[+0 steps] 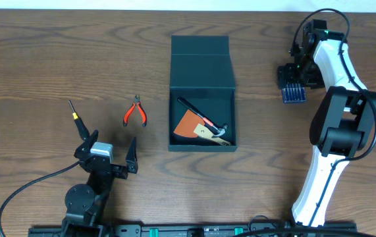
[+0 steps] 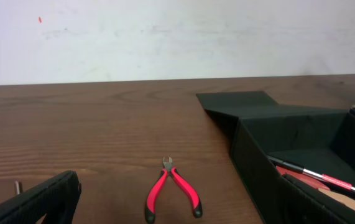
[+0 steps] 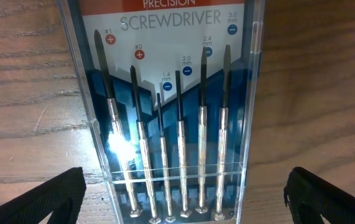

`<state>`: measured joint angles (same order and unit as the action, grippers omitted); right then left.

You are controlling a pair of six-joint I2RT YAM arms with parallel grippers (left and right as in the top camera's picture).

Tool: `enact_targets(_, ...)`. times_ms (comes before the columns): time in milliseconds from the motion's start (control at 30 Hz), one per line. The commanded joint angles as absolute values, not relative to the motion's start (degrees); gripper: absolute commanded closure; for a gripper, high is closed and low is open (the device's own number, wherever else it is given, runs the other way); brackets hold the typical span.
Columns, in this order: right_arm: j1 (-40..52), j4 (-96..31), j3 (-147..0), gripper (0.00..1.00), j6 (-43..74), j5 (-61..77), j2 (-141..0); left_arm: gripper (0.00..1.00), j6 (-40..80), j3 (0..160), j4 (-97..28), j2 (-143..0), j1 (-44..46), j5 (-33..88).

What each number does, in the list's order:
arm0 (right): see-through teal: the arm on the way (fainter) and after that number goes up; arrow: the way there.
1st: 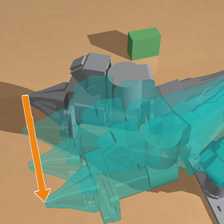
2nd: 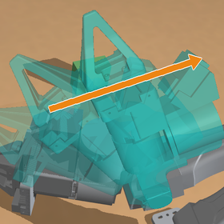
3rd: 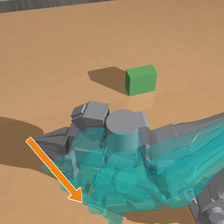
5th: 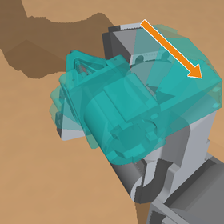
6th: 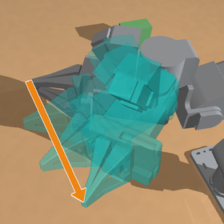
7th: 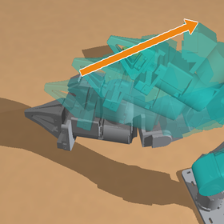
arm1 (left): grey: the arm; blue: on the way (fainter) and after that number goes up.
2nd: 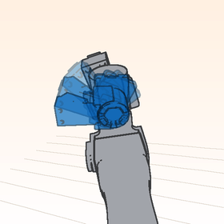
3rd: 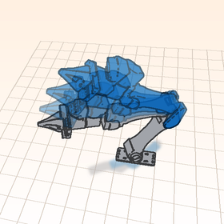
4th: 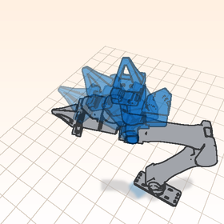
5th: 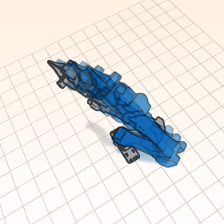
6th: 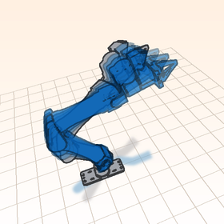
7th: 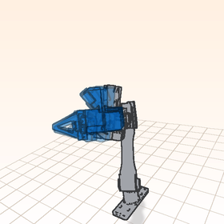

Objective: Pack container
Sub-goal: 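Lower and close the right gripper on the screwdriver case's top edge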

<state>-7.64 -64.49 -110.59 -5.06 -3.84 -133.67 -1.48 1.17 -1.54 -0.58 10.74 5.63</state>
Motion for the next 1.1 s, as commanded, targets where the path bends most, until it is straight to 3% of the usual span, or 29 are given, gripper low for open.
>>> enact_targets(0,-7.42,-64.75,-112.90,0.05,-6.07,-3.42,-134.69,0.02,-1.19,0.25,-3.60,-0.23,11.07,6.87)
enact_targets(433,-6.24,-65.84,-118.04,0.10,-6.07,-3.42,-134.76,0.01,-1.19,0.25,-3.60,-0.23,11.07,6.87)
enact_targets(1067,-5.32,-65.93,-118.21,0.07,-7.44,-3.44,-137.38,0.01,-1.19,0.25,-3.60,-0.23,11.07,6.87)
